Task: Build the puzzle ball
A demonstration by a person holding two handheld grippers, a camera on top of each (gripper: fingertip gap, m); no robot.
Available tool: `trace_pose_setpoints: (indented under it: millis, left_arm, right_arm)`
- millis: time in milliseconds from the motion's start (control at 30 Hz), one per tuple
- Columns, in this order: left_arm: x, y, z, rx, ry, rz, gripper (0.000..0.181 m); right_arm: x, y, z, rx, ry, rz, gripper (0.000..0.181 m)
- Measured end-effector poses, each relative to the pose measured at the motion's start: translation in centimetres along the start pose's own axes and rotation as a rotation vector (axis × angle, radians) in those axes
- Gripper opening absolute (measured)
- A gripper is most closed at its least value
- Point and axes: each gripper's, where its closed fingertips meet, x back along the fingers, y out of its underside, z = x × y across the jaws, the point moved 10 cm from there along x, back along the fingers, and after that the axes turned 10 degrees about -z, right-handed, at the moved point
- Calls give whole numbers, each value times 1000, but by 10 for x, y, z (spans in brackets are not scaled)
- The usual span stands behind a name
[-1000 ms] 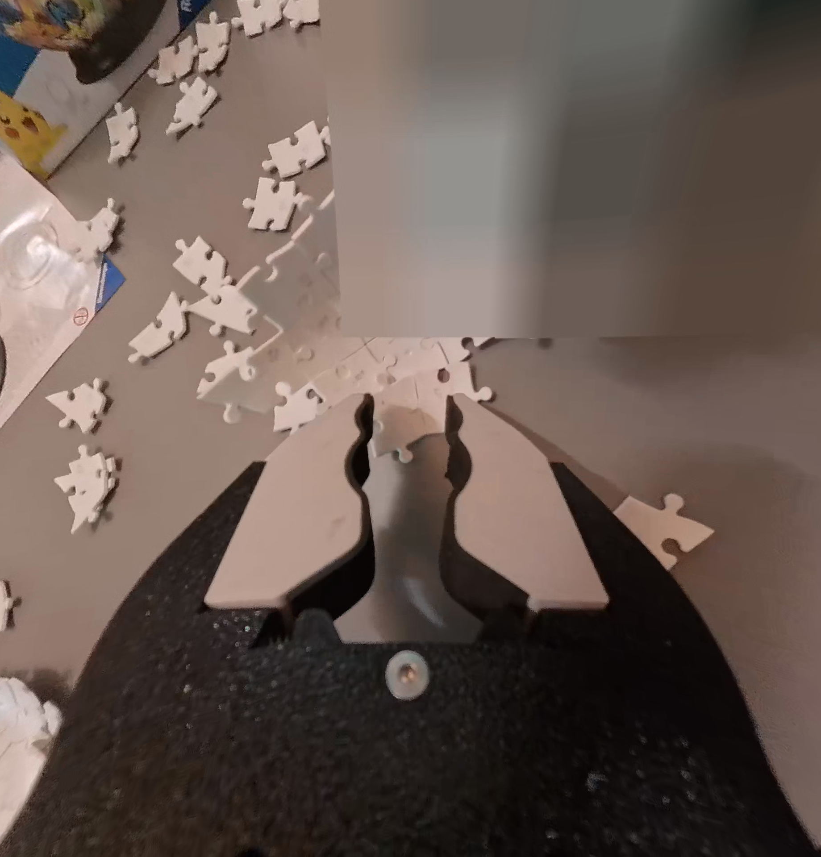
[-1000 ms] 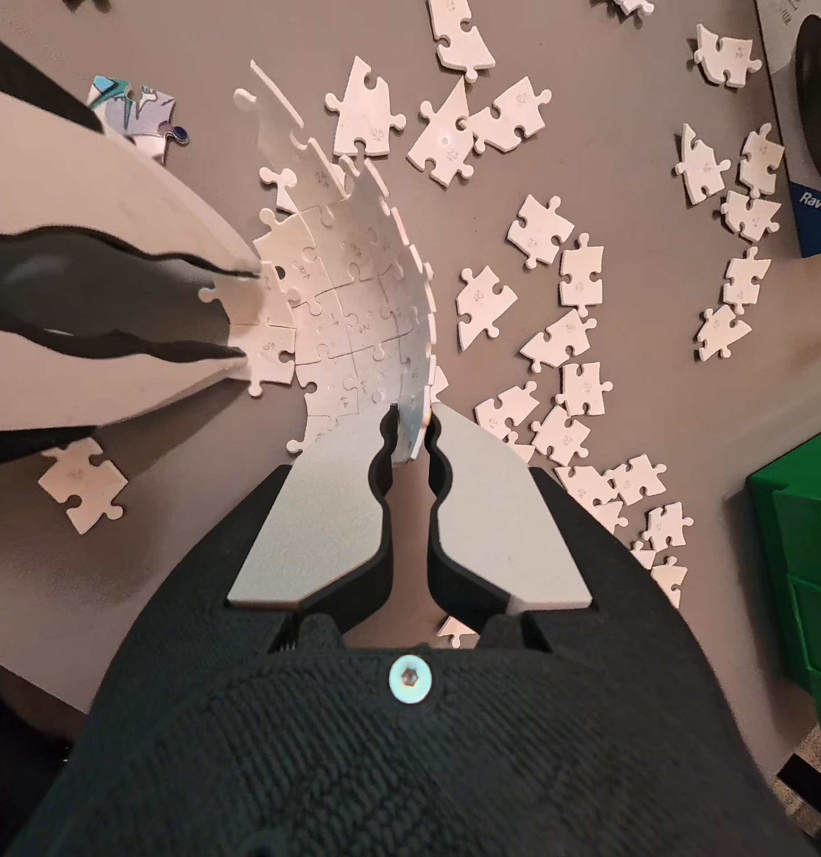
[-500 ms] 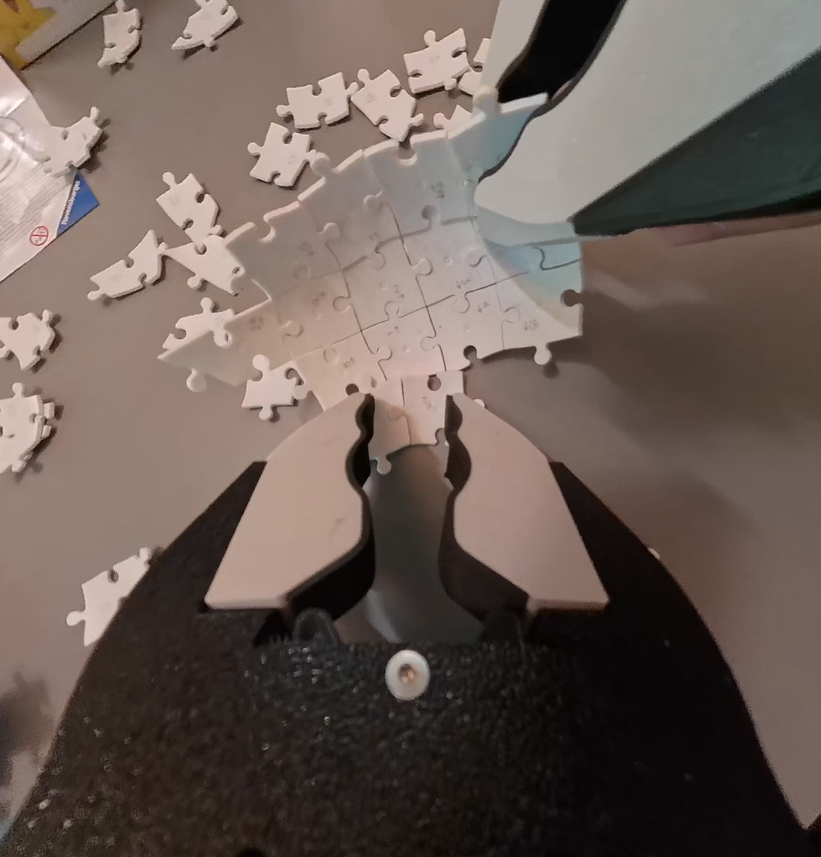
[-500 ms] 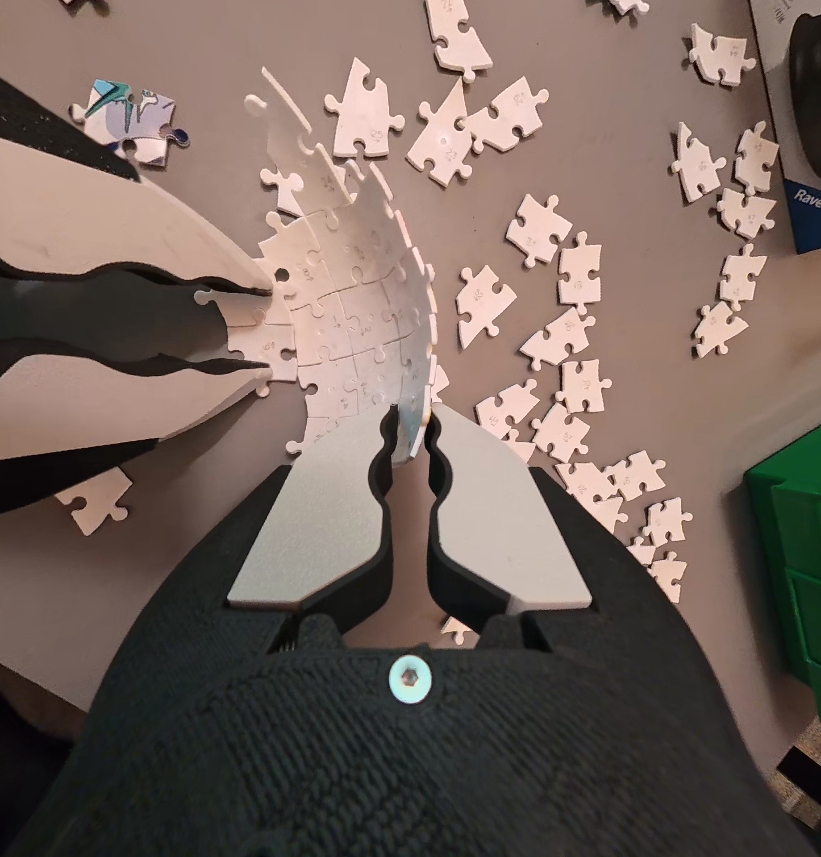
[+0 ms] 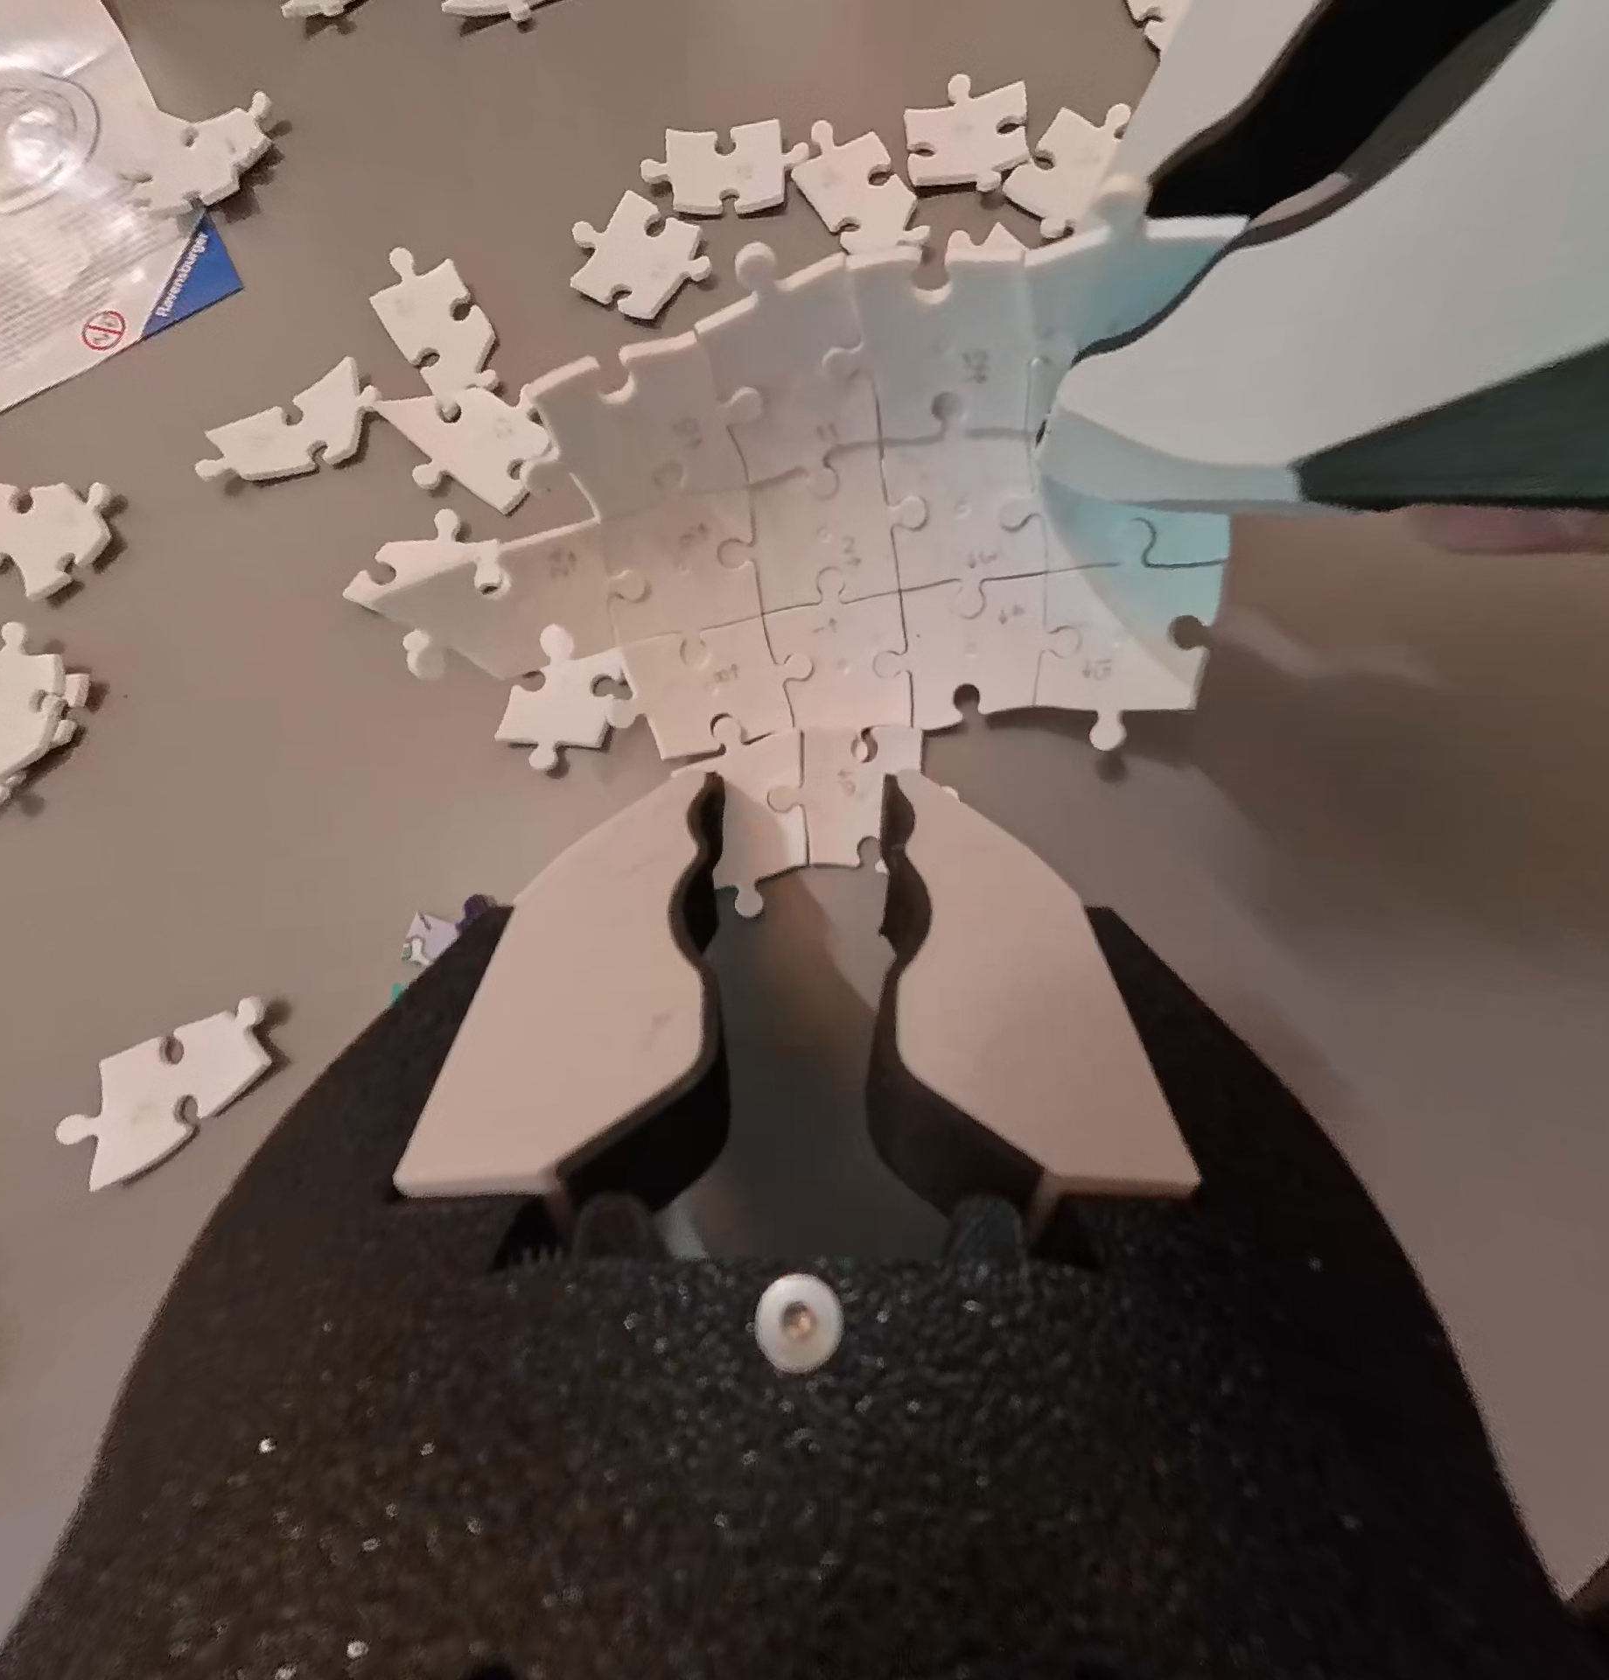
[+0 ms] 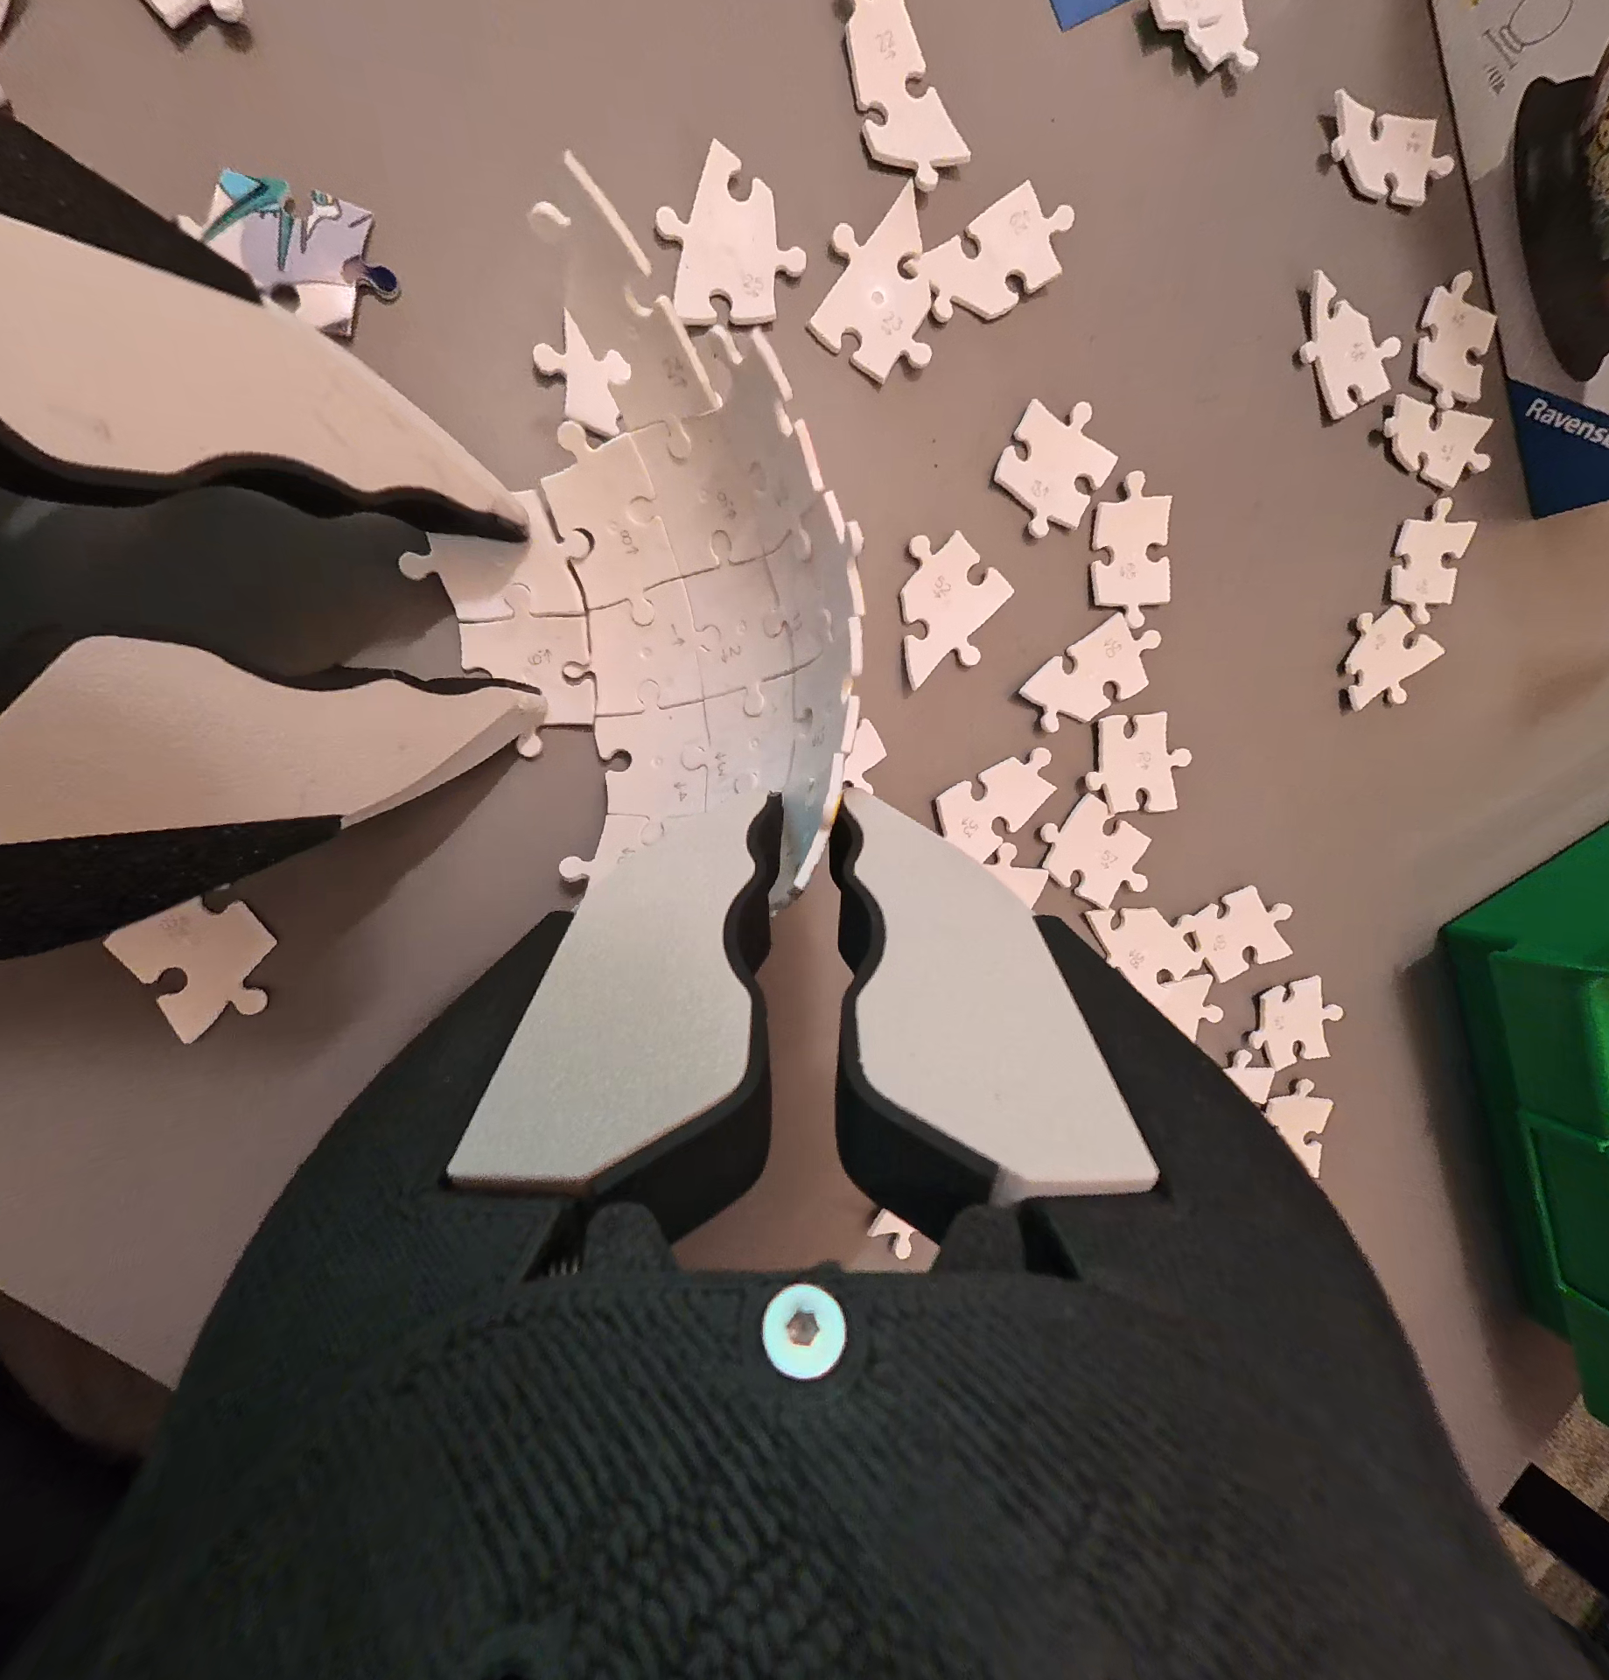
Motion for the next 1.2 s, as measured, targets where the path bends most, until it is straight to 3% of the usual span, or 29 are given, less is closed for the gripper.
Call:
trace_pose_setpoints:
  millis: [300, 833, 1067, 1200]
  left_arm:
    - [0, -1, 5, -53, -41, 10, 33]
    - [-1, 1, 1, -80, -19, 5, 0]
    - [-1, 1, 3, -147, -51, 36, 0]
    - [5, 6, 2, -138, -66, 44, 16]
  right_arm:
    - [-1, -1, 1, -5, 6, -1, 10]
    - [-2, 1, 1, -3, 2, -2, 10]
    - [-3, 0, 2, -1, 2, -8, 10]
    - [-3, 0, 2, 0, 0, -6, 10]
